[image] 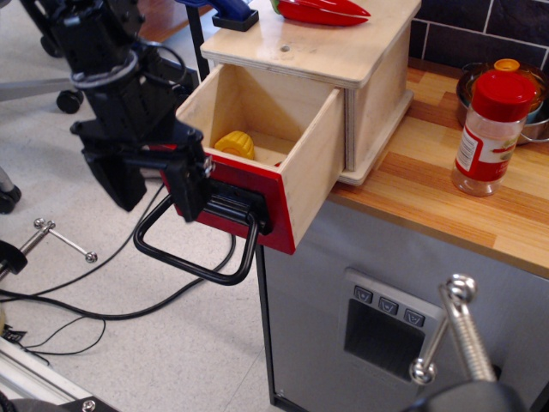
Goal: Close drawer of box
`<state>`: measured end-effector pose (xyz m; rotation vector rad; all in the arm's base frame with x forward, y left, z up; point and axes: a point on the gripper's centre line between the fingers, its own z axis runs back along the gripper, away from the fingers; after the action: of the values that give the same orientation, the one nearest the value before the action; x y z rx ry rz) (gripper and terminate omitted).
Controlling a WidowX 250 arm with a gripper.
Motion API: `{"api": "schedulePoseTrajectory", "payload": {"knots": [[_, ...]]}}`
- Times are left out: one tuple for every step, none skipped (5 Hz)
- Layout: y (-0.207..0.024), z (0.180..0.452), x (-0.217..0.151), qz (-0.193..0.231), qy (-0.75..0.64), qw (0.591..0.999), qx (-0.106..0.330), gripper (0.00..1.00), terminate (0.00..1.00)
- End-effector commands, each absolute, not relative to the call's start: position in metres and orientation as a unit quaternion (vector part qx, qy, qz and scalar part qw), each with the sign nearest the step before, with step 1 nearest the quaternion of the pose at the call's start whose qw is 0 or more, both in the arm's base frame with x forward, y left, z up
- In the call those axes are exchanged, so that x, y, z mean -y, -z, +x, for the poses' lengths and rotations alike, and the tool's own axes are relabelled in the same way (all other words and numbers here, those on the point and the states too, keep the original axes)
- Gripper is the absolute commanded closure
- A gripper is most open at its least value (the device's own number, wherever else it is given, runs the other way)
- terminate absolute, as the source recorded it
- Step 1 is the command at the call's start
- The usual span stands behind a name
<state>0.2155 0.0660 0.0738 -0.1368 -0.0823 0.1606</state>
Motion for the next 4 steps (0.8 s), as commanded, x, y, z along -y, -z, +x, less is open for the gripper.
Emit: {"api": "schedulePoseTrajectory", "payload": {"knots": [[-0.085,0.259,-0.071,-0.054,-0.086,0.991,0.088,0.00,0.00],[-0.088,0.278,-0.072,-0.058,-0.093,0.989,0.102,0.00,0.00],[-0.094,0.293,-0.074,-0.061,-0.099,0.987,0.110,0.00,0.00],[-0.109,0.309,-0.080,-0.062,-0.100,0.986,0.117,0.00,0.00]]}}
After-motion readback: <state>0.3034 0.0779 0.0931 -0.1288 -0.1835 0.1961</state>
